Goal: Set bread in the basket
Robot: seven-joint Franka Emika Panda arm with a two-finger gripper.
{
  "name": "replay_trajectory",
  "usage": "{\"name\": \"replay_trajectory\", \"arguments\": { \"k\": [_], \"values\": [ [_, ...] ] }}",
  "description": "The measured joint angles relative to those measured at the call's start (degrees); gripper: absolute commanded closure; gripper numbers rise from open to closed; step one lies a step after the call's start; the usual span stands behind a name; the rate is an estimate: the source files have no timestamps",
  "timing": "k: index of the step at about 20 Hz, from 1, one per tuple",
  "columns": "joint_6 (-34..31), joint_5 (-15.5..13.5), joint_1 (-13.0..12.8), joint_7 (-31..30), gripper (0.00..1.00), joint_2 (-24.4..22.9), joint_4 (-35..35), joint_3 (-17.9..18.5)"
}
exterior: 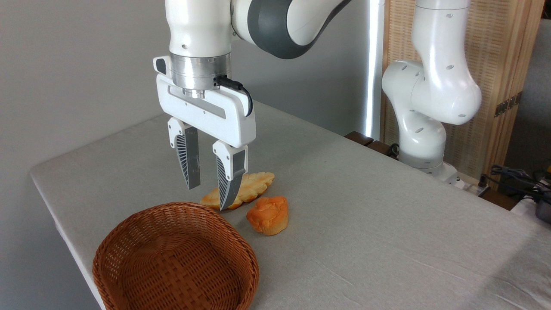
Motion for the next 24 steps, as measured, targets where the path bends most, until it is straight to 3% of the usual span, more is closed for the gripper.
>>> {"name": "replay_trajectory", "arguments": {
  "k": [13,24],
  "values": [
    [-0.8,-0.1,-0.4,-1.7,0.00,1.2,1.6,-2.4],
    [-0.8,-0.1,0.0,-1.7,0.00,1.3,1.7,-2.0]
  ]
}}
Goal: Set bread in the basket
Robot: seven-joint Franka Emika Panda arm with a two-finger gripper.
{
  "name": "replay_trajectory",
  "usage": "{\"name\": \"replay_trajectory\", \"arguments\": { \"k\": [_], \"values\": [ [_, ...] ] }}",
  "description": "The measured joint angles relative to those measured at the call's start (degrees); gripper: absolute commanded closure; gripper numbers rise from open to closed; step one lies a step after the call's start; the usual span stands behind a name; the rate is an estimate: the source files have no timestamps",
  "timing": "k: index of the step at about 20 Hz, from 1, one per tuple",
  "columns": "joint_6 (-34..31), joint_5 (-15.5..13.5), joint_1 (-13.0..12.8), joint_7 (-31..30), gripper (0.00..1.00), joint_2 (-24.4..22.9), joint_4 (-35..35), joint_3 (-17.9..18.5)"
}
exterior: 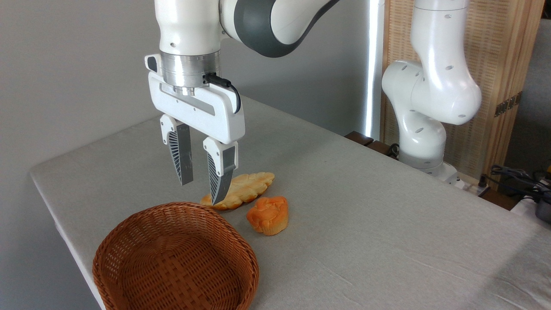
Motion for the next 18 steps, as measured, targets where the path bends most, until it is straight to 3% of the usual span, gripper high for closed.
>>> {"name": "replay_trajectory", "arguments": {
  "k": [18],
  "values": [
    [-2.6,0.0,-0.1,0.0,0.00,0.0,0.0,-0.2]
  ]
}}
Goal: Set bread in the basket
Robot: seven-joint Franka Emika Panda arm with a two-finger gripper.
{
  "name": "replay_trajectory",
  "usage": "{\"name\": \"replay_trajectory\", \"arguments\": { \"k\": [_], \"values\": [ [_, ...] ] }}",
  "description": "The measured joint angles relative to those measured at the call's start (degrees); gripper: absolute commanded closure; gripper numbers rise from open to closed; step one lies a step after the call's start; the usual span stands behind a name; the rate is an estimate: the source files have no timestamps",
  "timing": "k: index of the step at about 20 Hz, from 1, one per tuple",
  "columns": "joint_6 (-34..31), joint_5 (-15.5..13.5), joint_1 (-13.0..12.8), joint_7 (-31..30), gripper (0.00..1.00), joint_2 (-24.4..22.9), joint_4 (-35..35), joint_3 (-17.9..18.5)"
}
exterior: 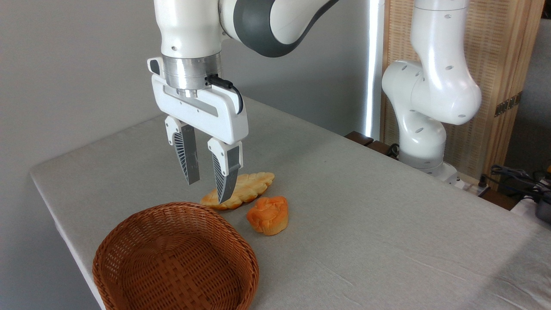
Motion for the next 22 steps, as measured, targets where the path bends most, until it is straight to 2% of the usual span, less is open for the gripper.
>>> {"name": "replay_trajectory", "arguments": {
  "k": [7,12,19,22],
  "values": [
    [-2.2,0.0,-0.1,0.0,0.00,0.0,0.0,-0.2],
    [-4.3,0.0,-0.1,3.9,0.00,-0.3,-0.8,-0.2],
    [-4.7,0.0,0.0,15.1,0.00,-5.1,-11.0,0.9],
    [-4.4,0.0,0.0,17.8,0.00,-6.4,-14.2,1.3]
  ]
}}
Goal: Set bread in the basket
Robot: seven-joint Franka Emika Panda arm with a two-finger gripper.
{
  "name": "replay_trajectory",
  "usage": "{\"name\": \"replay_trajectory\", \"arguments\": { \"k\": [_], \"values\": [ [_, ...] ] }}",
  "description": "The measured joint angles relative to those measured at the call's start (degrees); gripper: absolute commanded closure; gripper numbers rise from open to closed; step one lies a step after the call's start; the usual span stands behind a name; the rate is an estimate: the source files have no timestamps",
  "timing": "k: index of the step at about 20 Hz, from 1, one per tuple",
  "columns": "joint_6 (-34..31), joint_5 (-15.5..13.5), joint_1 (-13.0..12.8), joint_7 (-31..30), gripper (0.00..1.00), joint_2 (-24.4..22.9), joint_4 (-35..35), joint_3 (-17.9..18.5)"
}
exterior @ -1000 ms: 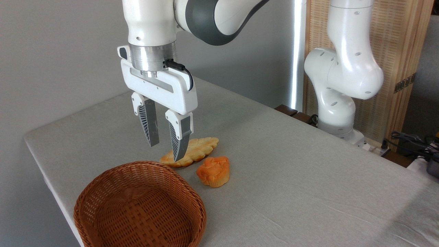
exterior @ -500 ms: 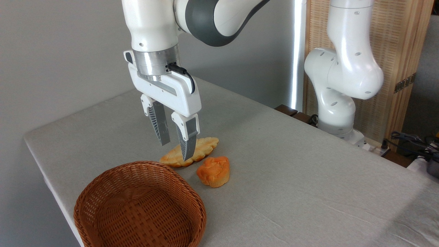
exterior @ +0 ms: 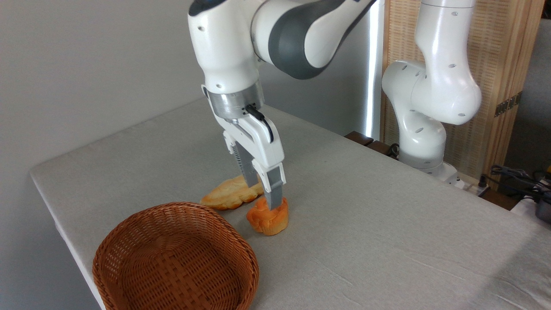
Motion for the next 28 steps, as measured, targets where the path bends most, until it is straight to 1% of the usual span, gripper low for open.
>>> {"name": "replay_trajectory", "arguments": {
  "k": [3,9,14,20,27,28],
  "values": [
    [1.0,0.0,0.0,0.8,0.00,-0.3,-1.9,0.0],
    [5.2,0.0,-0.4,1.0,0.00,0.0,-5.2,-0.1],
    [6.0,0.3,-0.8,1.8,0.00,0.3,-5.5,-0.1],
    [6.8,2.1,-0.8,2.4,0.00,1.0,-5.6,-0.1],
    [6.9,2.1,-1.1,2.5,0.00,2.3,-5.6,-0.2],
    [6.9,2.1,-1.1,2.5,0.07,2.4,-5.6,-0.2]
  ]
}}
